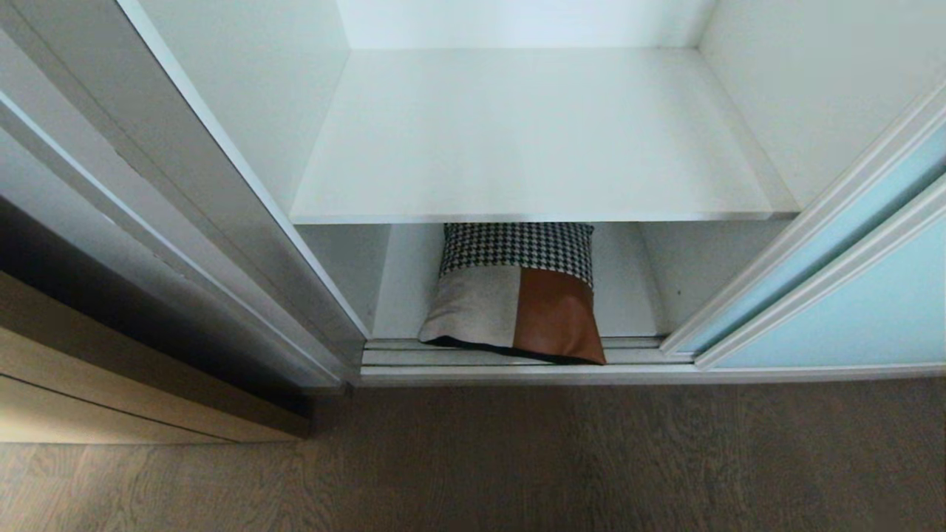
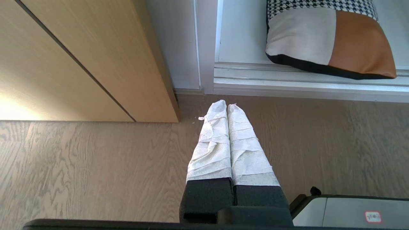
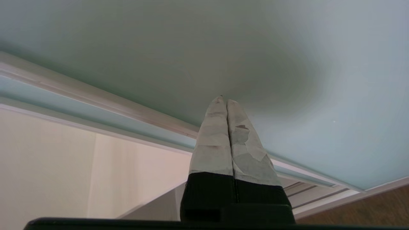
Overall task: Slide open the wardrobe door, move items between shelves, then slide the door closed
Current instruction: Close the door
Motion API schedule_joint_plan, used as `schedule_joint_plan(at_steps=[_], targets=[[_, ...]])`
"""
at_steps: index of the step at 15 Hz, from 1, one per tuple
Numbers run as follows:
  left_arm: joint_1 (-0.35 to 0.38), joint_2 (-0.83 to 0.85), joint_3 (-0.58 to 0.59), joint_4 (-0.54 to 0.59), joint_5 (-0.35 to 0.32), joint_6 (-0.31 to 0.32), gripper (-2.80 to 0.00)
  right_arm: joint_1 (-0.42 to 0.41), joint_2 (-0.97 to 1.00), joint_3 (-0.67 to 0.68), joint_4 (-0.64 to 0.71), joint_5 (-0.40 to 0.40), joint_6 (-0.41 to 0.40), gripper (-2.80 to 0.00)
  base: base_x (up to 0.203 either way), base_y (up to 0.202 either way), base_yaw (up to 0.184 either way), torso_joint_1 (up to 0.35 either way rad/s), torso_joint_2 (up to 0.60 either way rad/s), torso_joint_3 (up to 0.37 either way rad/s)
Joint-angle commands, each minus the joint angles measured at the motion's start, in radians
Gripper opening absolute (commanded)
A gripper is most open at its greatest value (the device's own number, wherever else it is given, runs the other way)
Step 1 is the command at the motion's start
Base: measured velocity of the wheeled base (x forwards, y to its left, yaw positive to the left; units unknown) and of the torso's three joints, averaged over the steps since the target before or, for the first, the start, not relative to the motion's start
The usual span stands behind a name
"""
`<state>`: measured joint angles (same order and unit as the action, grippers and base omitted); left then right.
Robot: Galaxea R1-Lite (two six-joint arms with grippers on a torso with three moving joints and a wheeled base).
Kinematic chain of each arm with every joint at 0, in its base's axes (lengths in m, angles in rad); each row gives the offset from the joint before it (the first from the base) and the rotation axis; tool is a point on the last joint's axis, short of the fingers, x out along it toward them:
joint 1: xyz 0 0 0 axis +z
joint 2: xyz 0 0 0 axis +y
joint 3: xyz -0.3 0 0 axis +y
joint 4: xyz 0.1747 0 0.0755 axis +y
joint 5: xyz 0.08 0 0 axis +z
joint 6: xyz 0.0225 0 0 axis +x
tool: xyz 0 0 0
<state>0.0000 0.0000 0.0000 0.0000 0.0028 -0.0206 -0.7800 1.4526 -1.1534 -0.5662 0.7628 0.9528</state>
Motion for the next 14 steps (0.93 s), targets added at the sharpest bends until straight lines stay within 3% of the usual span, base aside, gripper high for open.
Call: schedule_joint_plan(at_steps=[1,8,11,14], targets=[[0.000,0.002,0.002,0.000,0.000,-0.001,-2.80,0.045,-0.025,0.011,-0.006,0.010,0.005,-2.80,0.000,0.000,0.000,0.000,0.00,0.000],[0.000,0.002,0.002,0.000,0.000,-0.001,-2.80,0.155,-0.121,0.079,0.002,0.011,0.007,-2.80,0.000,0.000,0.000,0.000,0.00,0.000],[0.000,0.002,0.002,0.000,0.000,-0.001,-2.80,0.268,-0.201,0.130,0.002,0.013,0.003,-2.80,0.000,0.000,0.000,0.000,0.00,0.000],[0.000,0.002,0.002,0.000,0.000,-0.001,-2.80,0.439,-0.286,0.207,0.001,0.039,-0.004,-2.80,0.000,0.000,0.000,0.000,0.00,0.000]])
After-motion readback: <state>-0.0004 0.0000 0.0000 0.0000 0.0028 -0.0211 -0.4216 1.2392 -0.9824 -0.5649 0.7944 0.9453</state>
